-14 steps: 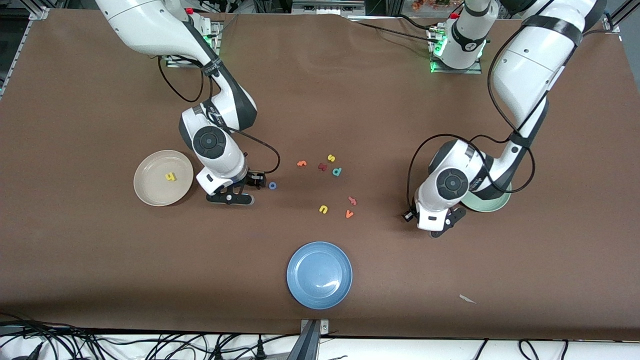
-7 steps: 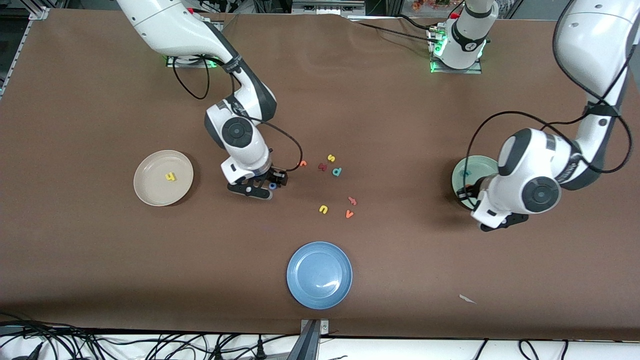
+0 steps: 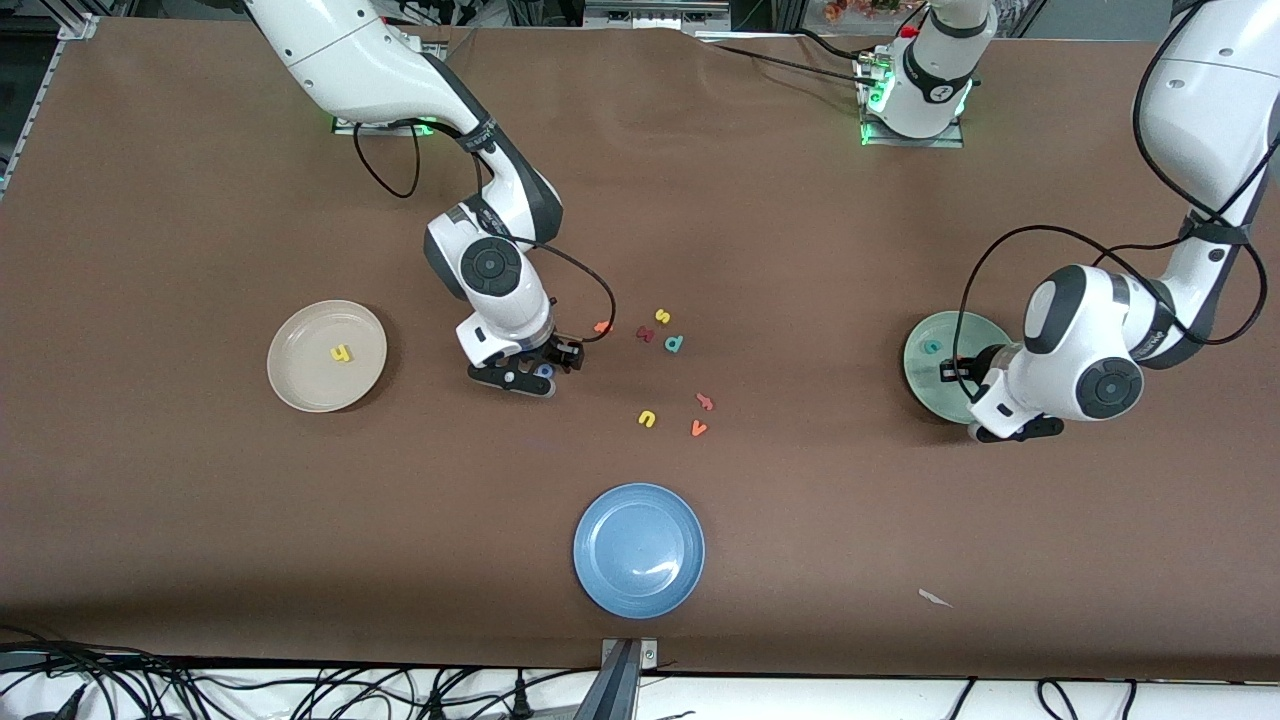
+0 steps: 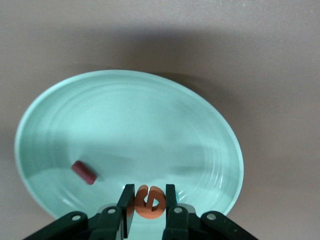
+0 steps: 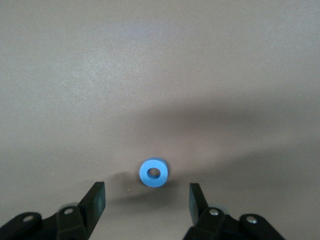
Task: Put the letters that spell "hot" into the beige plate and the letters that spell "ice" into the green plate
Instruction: 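Release the orange letter on the green plate while the right gripper carries the ring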
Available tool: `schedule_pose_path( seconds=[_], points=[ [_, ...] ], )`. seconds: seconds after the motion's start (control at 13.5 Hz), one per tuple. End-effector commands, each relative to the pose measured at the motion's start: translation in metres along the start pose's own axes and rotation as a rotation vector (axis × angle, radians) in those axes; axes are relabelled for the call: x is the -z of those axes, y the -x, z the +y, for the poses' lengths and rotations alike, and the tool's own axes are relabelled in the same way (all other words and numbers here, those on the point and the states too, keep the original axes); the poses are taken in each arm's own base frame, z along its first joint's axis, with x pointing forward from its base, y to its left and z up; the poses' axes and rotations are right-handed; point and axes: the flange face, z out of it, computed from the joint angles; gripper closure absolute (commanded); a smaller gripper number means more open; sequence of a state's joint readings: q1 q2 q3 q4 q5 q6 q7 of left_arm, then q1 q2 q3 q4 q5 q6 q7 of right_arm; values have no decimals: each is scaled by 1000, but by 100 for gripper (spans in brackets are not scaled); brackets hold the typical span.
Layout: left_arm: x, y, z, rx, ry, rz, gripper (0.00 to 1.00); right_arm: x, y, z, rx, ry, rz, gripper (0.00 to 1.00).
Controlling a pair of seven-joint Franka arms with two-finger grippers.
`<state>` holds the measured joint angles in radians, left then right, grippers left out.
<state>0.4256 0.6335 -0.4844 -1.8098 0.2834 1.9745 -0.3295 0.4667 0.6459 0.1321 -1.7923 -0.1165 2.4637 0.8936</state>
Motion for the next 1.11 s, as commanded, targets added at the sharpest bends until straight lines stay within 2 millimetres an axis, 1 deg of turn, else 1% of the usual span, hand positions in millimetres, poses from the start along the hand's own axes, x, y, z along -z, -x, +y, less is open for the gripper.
schedule_pose_path(
  seconds=[0.0, 0.07, 0.15, 0.3, 0.44, 0.52, 0.66, 0.89, 0.96, 1.03],
  points=[
    [4, 3, 2, -30, -18, 23, 48, -1, -2, -2, 2, 2, 17, 27],
    [7, 4, 3, -31, -20, 25, 16, -5, -2, -1, 4, 5, 16, 27],
    [12, 5, 2, -27, -24, 29, 0, -7, -2, -1, 9, 2, 21, 28],
    [29, 7, -2, -19, -38, 18, 0, -15, -2, 0, 16, 0, 29, 30],
    [65, 14, -4, -1, -45, 25, 0, -17, -1, 0, 19, 2, 29, 33],
    [82, 19, 1, -6, -55, 23, 0, -17, -1, 1, 19, 3, 28, 35],
    [111, 21, -3, 6, -65, 12, 0, -16, -1, 0, 21, 1, 31, 40],
    [154, 23, -10, 40, -4, 12, 0, -16, -2, 1, 26, 2, 31, 55],
    [168, 25, -11, 45, -1, 19, 0, -16, -4, 3, 22, 4, 33, 59],
    [181, 27, -12, 48, -6, 23, 0, -15, -4, 3, 23, 4, 35, 65]
  ],
)
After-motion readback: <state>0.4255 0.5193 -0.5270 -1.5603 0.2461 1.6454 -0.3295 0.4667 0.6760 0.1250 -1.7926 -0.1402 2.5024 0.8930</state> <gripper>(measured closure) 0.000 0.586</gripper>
